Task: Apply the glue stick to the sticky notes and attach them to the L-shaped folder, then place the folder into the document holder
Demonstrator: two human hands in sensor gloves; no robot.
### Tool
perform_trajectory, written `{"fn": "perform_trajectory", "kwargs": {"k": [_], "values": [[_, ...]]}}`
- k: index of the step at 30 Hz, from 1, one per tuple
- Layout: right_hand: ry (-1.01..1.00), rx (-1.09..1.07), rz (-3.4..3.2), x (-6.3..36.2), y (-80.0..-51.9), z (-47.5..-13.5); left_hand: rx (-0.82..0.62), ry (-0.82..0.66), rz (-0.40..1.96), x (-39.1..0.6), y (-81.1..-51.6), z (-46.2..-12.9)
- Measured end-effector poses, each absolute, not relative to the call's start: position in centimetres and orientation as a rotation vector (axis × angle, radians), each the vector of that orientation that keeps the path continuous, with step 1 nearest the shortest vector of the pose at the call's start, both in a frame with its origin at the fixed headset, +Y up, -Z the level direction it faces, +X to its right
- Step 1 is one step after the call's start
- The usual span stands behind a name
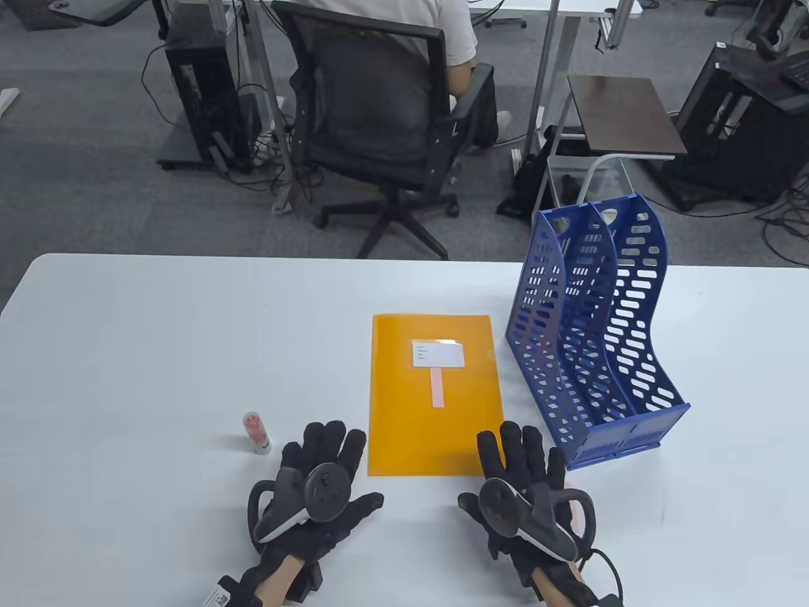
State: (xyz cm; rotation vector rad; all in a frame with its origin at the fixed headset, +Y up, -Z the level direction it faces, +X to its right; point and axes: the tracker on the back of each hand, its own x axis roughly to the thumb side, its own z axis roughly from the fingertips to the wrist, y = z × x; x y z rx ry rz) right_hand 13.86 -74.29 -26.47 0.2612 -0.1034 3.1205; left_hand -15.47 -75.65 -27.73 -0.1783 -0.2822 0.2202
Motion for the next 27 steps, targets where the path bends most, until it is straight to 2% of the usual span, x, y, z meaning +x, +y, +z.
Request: {"fn": "perform_trajectory", "kwargs": {"k": [19, 27], "values": [[-0.07, 0.289, 3.129, 13.0, -74.9, -26.6, -0.152, -0.287, 0.26, -15.8, -75.2, -27.4], [0.041, 0.334, 3.097, 10.8, -74.8, -28.1, -0.094, -0.271, 0.326, -16.6, -74.3, -27.0]]}}
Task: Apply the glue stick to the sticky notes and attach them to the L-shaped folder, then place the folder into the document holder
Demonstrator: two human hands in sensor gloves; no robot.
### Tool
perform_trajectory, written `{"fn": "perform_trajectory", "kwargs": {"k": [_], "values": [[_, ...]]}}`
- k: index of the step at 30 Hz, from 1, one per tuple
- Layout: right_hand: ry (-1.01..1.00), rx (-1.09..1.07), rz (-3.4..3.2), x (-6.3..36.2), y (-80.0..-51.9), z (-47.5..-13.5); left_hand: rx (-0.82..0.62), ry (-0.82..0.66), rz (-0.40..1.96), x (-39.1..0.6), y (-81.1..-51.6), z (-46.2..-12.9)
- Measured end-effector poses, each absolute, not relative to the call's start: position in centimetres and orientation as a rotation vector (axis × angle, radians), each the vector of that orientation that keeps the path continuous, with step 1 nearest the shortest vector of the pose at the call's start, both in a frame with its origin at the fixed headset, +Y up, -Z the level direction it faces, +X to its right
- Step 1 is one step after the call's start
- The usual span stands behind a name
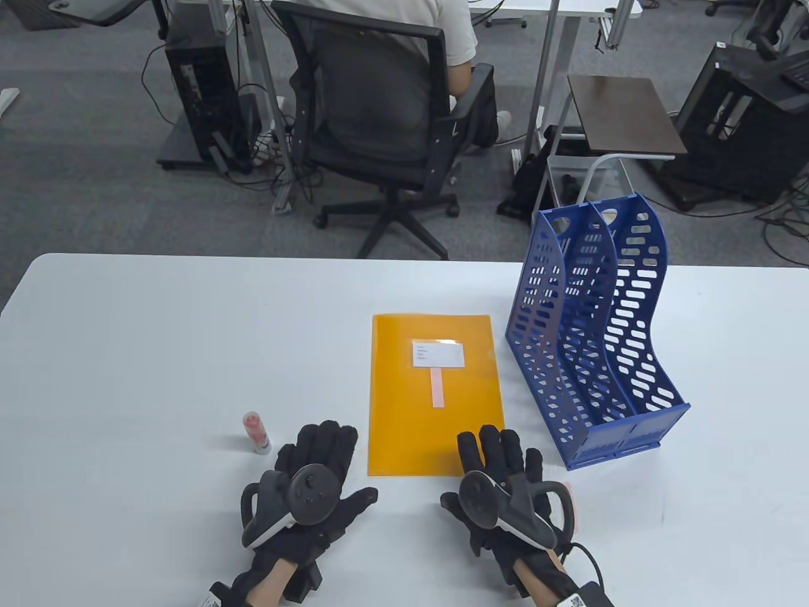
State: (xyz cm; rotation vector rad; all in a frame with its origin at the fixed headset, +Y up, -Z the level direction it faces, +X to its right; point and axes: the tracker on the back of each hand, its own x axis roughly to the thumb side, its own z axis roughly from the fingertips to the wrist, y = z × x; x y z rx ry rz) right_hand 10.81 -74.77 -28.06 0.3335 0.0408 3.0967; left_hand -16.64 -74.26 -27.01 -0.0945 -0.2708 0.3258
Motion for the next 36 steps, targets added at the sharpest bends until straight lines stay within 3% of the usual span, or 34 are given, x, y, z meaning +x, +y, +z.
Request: {"fn": "perform_trajectory", "kwargs": {"k": [8, 18, 24, 36], "values": [[0.253, 0.278, 3.038, 7.8, -74.3, -32.9, -0.054, -0.257, 0.407, -17.8, -73.4, -26.8], [0.48, 0.095, 3.024, 6.7, -76.7, -37.4, -0.028, -0.237, 0.481, -19.1, -72.8, -26.9], [0.594, 0.141, 3.039, 6.8, -77.9, -36.5, -0.028, -0.237, 0.49, -19.2, -72.7, -26.9], [0.535, 0.321, 3.117, 7.5, -77.7, -31.0, -0.025, -0.235, 0.473, -19.0, -72.8, -26.8]]}}
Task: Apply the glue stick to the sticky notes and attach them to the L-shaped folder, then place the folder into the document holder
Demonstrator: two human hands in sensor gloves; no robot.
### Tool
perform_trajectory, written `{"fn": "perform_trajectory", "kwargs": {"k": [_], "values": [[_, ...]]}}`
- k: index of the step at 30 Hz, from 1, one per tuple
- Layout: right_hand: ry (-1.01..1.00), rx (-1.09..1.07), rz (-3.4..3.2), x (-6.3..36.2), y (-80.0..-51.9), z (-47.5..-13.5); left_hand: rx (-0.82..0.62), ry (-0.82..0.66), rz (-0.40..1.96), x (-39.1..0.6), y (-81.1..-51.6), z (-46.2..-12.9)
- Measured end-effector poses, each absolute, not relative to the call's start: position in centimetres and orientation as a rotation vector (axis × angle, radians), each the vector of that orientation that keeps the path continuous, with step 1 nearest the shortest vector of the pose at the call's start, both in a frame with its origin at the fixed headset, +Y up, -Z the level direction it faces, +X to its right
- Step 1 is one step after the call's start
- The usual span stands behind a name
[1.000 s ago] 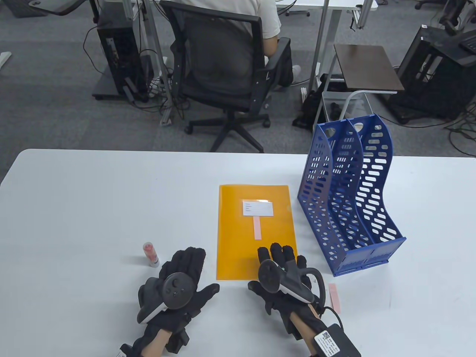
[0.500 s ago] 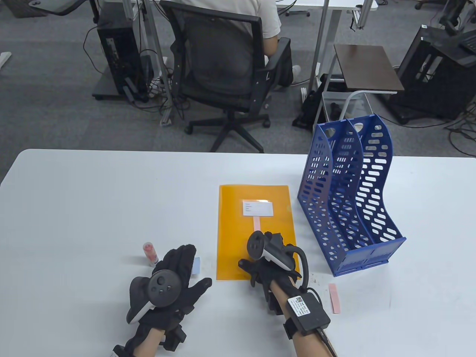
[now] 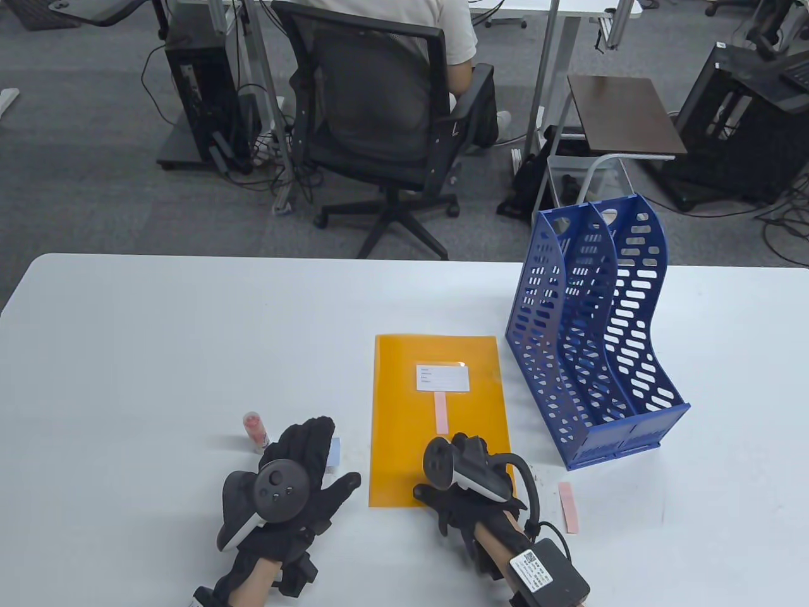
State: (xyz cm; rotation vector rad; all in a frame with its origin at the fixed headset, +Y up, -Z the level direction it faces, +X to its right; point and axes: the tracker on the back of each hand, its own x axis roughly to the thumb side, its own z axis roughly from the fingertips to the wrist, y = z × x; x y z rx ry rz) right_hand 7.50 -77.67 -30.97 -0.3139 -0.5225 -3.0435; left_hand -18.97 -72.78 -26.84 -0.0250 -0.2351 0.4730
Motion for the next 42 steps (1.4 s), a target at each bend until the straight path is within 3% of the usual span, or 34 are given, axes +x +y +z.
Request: {"fn": "perform_trajectory", "kwargs": {"k": [15, 19, 27, 31, 38, 42], "values": [[-0.458, -0.506, -3.001, 8.3, -76.8, -25.0, -0.046, -0.237, 0.443, -18.4, -73.1, -26.8], [-0.439, -0.518, -3.033, 8.7, -76.3, -25.3, -0.047, -0.237, 0.442, -18.3, -73.1, -26.8], [-0.129, -0.505, -3.349, 8.5, -72.4, -27.3, -0.073, -0.262, 0.418, -17.3, -73.6, -26.9], [-0.083, -0.553, -3.411, 8.0, -72.3, -27.2, -0.054, -0.261, 0.421, -16.8, -73.4, -27.0], [-0.097, -0.573, -3.417, 8.2, -72.7, -26.9, 0.129, -0.068, 0.376, -19.7, -70.4, -28.3], [-0.098, -0.572, -3.422, 8.7, -73.1, -26.6, 0.115, 0.09, 0.405, -23.3, -70.5, -29.7]]}}
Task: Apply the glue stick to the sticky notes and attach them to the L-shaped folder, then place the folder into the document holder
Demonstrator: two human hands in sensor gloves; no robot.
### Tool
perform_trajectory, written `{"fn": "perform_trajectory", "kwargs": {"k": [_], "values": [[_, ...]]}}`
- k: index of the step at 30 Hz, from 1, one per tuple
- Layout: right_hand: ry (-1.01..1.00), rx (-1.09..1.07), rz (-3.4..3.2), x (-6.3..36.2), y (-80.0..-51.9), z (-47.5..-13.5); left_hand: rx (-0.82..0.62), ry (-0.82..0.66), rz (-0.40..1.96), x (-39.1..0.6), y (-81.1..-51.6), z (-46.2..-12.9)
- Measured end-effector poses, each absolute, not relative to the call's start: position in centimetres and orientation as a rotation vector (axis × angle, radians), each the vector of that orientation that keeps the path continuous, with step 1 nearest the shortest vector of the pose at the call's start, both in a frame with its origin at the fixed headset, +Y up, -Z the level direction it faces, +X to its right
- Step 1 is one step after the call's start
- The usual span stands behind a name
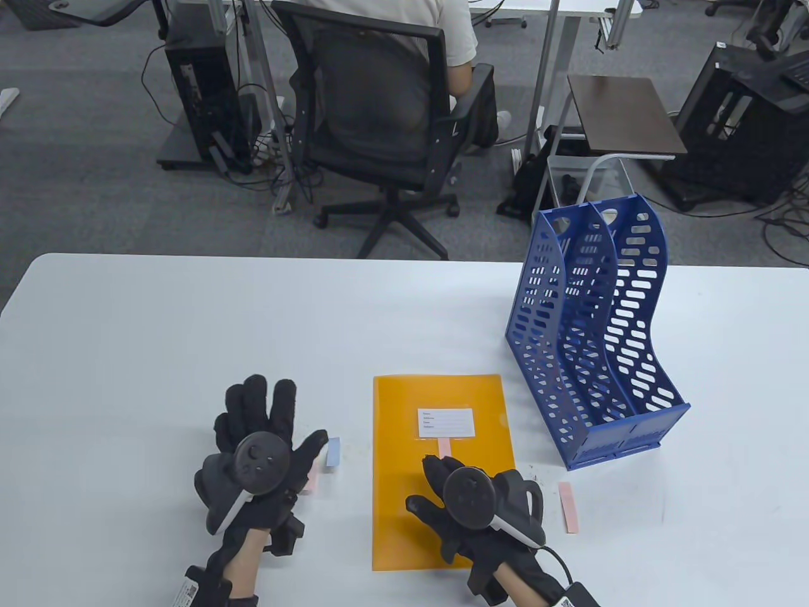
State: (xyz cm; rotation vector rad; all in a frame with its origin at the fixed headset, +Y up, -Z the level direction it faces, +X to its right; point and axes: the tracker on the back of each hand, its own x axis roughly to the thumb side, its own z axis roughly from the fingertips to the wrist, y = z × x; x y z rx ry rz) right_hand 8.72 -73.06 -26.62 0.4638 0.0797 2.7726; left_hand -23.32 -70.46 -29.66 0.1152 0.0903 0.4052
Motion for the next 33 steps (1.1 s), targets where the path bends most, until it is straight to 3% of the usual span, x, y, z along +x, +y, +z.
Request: {"fn": "perform_trajectory", "kwargs": {"k": [5, 14, 22, 26, 30, 33], "values": [[0.097, 0.463, 2.782, 9.2, -73.6, -26.4, -0.011, 0.126, 0.416, -25.8, -72.0, -31.0], [0.125, 0.451, 2.782, 9.6, -74.2, -26.5, -0.079, 0.164, 0.366, -27.0, -73.4, -31.2], [0.136, 0.455, 2.792, 9.6, -74.3, -26.3, -0.008, 0.145, 0.365, -27.0, -72.0, -30.8], [0.113, 0.445, 2.79, 9.7, -74.3, -26.4, 0.131, 0.024, 0.41, -24.5, -68.5, -29.3], [0.054, 0.447, 2.77, 9.6, -74.2, -26.2, 0.165, -0.148, 0.495, -21.2, -66.4, -28.5], [-0.008, 0.459, 2.736, 9.6, -74.1, -26.1, 0.123, -0.277, 0.543, -18.3, -66.4, -28.2]]}}
